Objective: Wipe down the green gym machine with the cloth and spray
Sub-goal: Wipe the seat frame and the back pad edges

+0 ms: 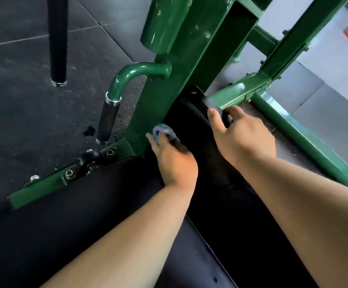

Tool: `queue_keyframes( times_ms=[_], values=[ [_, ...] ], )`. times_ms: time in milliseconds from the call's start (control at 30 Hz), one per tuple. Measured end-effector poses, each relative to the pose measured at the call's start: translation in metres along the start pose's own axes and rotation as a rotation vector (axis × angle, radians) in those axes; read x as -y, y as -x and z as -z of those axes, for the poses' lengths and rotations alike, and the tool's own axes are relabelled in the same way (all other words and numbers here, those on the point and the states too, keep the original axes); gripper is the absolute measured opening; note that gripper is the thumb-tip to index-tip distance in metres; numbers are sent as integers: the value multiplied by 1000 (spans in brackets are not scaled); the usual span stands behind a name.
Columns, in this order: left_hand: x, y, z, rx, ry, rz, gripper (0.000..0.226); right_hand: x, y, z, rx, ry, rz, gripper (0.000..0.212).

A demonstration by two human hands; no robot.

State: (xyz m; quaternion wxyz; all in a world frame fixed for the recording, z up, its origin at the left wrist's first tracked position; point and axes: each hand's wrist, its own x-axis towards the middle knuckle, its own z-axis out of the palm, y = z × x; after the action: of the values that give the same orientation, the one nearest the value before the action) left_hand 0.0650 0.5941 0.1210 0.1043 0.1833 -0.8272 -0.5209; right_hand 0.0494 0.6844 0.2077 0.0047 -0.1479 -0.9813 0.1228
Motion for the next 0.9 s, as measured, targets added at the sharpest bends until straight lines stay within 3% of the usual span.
queue_keyframes(
  times_ms=[67,133,300,400,534,701,801,901],
  values=[
    [-3,-1,3,7,-47,-264,46,1,-2,-1,-14,-8,-5,52],
    [17,0,0,96,-188,-290,53,-2,-2,-3,-9,7,-6,52],
    [59,-10,6,271,-631,-87,62,-1,0,-1,9,6,-8,53],
    [34,-13,15,269,-531,-90,57,-1,0,-2,1,10,-7,54],
    [23,19,16,288,-527,-380,58,-2,-2,-2,-13,-6,-3,53],
    [70,21,29,341,-684,-336,58,-3,-1,-1,7,-6,-1,54],
    [49,14,34,305,-439,-253,47,-1,0,0,19,-12,-6,54],
    [34,11,27,138,-224,-317,40,-2,-1,0,11,-27,-9,55]
  ],
)
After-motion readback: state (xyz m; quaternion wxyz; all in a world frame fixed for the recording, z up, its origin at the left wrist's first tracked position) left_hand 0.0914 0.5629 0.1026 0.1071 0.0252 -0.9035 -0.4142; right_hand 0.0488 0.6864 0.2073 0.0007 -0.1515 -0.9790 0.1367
